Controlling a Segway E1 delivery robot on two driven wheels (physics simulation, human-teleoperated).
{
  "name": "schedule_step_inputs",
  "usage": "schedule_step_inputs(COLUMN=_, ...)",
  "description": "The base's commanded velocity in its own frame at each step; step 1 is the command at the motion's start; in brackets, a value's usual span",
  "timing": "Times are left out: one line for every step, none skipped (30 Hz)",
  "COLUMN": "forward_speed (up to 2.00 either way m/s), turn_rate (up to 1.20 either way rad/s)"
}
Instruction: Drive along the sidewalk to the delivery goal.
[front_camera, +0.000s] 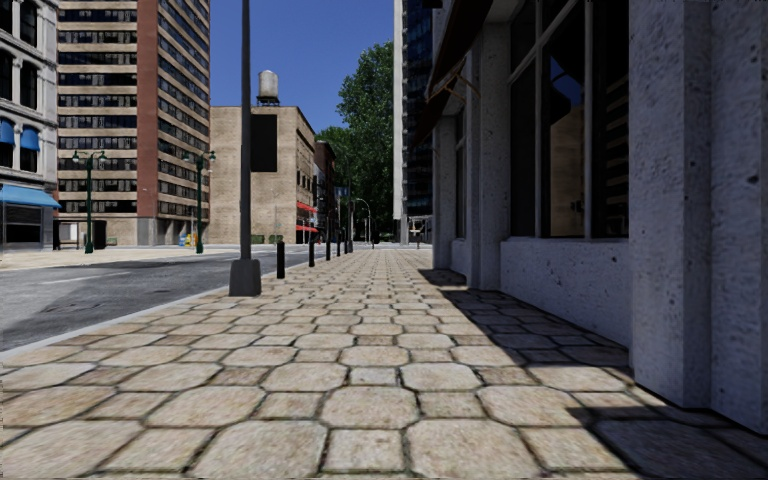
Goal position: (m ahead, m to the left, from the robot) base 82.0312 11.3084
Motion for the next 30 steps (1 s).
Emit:
schedule_step_inputs(forward_speed=1.96, turn_rate=0.0)
schedule_step_inputs(forward_speed=1.96, turn_rate=0.0)
schedule_step_inputs(forward_speed=1.96, turn_rate=0.0)
schedule_step_inputs(forward_speed=1.96, turn_rate=0.0)
schedule_step_inputs(forward_speed=1.96, turn_rate=0.0)
schedule_step_inputs(forward_speed=1.96, turn_rate=0.0)
schedule_step_inputs(forward_speed=1.96, turn_rate=0.0)
schedule_step_inputs(forward_speed=1.96, turn_rate=0.0)
schedule_step_inputs(forward_speed=1.96, turn_rate=0.0)
schedule_step_inputs(forward_speed=1.96, turn_rate=0.0)
schedule_step_inputs(forward_speed=1.96, turn_rate=0.0)
schedule_step_inputs(forward_speed=1.98, turn_rate=0.0)
schedule_step_inputs(forward_speed=1.99, turn_rate=0.0)
schedule_step_inputs(forward_speed=1.99, turn_rate=0.0)
schedule_step_inputs(forward_speed=1.99, turn_rate=0.0)
schedule_step_inputs(forward_speed=1.99, turn_rate=0.0)
schedule_step_inputs(forward_speed=1.99, turn_rate=0.0)
schedule_step_inputs(forward_speed=1.99, turn_rate=0.0)
schedule_step_inputs(forward_speed=1.99, turn_rate=0.0)
schedule_step_inputs(forward_speed=1.99, turn_rate=0.0)
schedule_step_inputs(forward_speed=1.99, turn_rate=0.0)
schedule_step_inputs(forward_speed=1.99, turn_rate=0.0)
schedule_step_inputs(forward_speed=1.99, turn_rate=0.0)
schedule_step_inputs(forward_speed=1.99, turn_rate=0.0)
schedule_step_inputs(forward_speed=1.99, turn_rate=0.0)
schedule_step_inputs(forward_speed=1.99, turn_rate=0.0)
schedule_step_inputs(forward_speed=2.0, turn_rate=0.0)
schedule_step_inputs(forward_speed=2.0, turn_rate=0.0)
schedule_step_inputs(forward_speed=2.0, turn_rate=0.0)
schedule_step_inputs(forward_speed=2.0, turn_rate=0.0)
